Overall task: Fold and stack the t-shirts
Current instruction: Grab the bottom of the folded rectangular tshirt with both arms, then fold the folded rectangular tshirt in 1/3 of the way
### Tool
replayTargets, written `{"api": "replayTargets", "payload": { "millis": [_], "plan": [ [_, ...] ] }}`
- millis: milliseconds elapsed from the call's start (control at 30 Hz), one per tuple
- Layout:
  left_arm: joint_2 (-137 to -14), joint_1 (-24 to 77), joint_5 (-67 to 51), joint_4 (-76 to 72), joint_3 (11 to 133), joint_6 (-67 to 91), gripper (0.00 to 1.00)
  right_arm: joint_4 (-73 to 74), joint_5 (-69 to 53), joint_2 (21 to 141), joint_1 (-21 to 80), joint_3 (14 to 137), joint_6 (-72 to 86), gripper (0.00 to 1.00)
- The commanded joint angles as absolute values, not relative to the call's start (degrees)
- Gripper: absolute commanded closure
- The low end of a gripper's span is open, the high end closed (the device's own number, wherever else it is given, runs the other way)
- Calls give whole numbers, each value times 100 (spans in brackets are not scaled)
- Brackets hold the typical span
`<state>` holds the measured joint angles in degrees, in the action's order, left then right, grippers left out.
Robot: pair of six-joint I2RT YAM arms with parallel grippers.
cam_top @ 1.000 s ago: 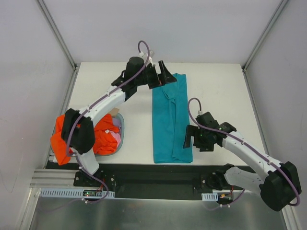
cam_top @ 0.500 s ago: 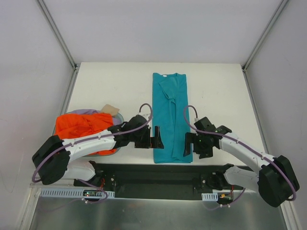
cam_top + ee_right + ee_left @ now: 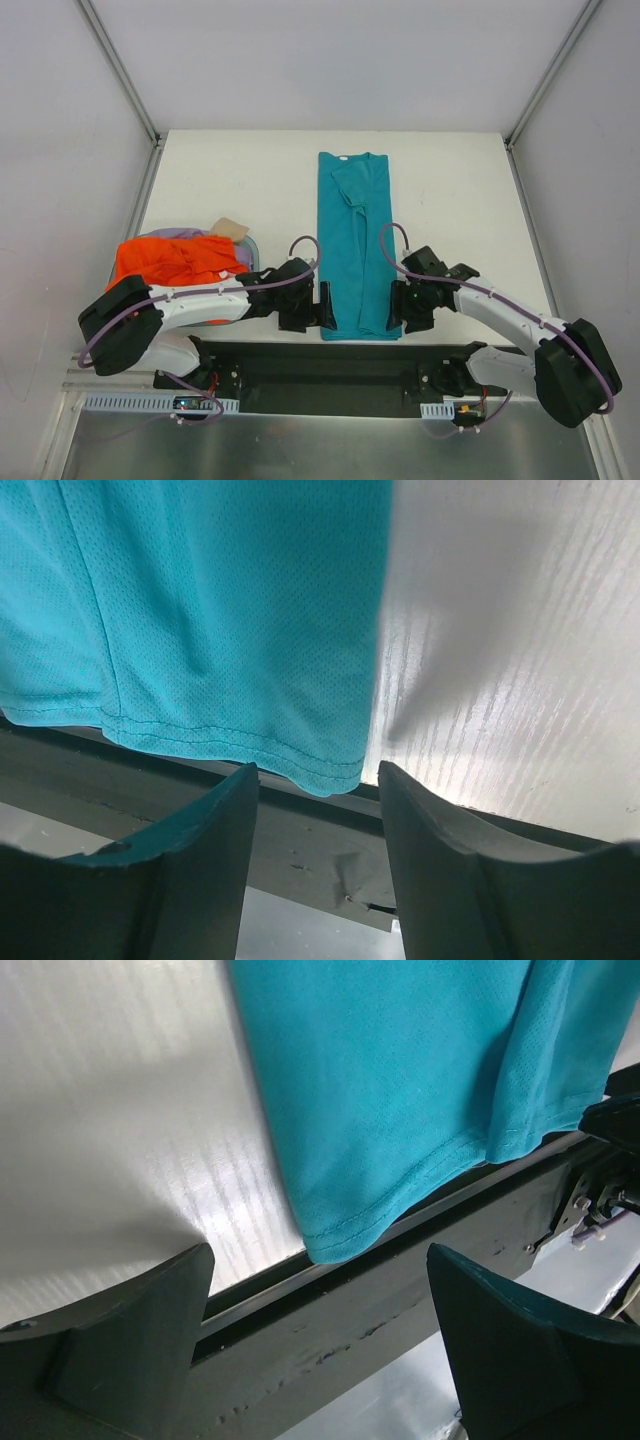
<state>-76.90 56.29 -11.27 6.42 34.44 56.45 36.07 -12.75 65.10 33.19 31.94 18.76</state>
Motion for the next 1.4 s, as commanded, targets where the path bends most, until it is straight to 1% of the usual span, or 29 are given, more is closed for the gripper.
{"api": "replayTargets", "payload": {
  "millis": [0,33,133,167,233,267,333,367,400,567,600,633,700,867,967,1000,1067,1167,1267,1367],
  "plan": [
    [-7918,5695,-1222,607,3683,5616,13,3542,-1318,6521,3313,3112,1898,47],
    [-7936,5704,-1239,615,3691,5599,17,3551,-1327,6539,3313,3120,1898,48],
    [-8077,5695,-1327,615,3770,5538,23,3533,-1353,6627,3314,3111,1898,54],
    [-8103,5695,-1362,615,3788,5537,29,3542,-1362,6644,3322,3111,1898,55],
    [-8191,5730,-1380,615,3823,5546,35,3533,-1380,6680,3331,3103,1898,57],
    [-8252,5748,-1415,615,3832,5546,42,3542,-1389,6688,3340,3103,1907,58],
    [-8314,5774,-1520,615,3841,5511,46,3551,-1406,6697,3349,3102,1925,59],
    [-8358,5792,-1573,615,3832,5476,52,3568,-1415,6697,3349,3103,1934,60],
    [-8367,5801,-1599,624,3823,5458,56,3586,-1406,6697,3366,3103,1925,62],
    [-8568,5792,-1547,615,3911,5414,72,3735,-1345,6697,3401,3120,1890,67],
    [-8613,5792,-1556,624,3946,5397,83,3770,-1327,6706,3410,3129,1898,68],
    [-8665,5792,-1582,624,3972,5353,90,3805,-1301,6706,3410,3129,1898,69],
    [-8710,5801,-1573,633,3982,5344,100,3884,-1248,6724,3419,3120,1890,70],
    [-8482,5801,-1529,659,3754,5458,100,4051,-1195,6654,3428,3006,1924,75],
    [-8368,5801,-1608,668,3613,5511,100,4095,-1257,6487,3445,2945,1951,84],
    [-8324,5801,-1652,668,3569,5511,100,4122,-1266,6443,3454,2936,1951,91],
    [-8096,5801,-1687,668,3464,5519,100,4166,-1335,6311,3463,2909,1951,99],
    [-7631,5871,-1801,650,3454,5476,100,4140,-1555,5951,3682,2927,2074,99],
    [-7218,5985,-1837,659,3463,5388,100,4166,-1669,5469,4270,3014,2293,99],
    [-6962,6021,-1907,659,3437,5370,100,4262,-1731,5056,4421,3093,2417,99]
  ]
}}
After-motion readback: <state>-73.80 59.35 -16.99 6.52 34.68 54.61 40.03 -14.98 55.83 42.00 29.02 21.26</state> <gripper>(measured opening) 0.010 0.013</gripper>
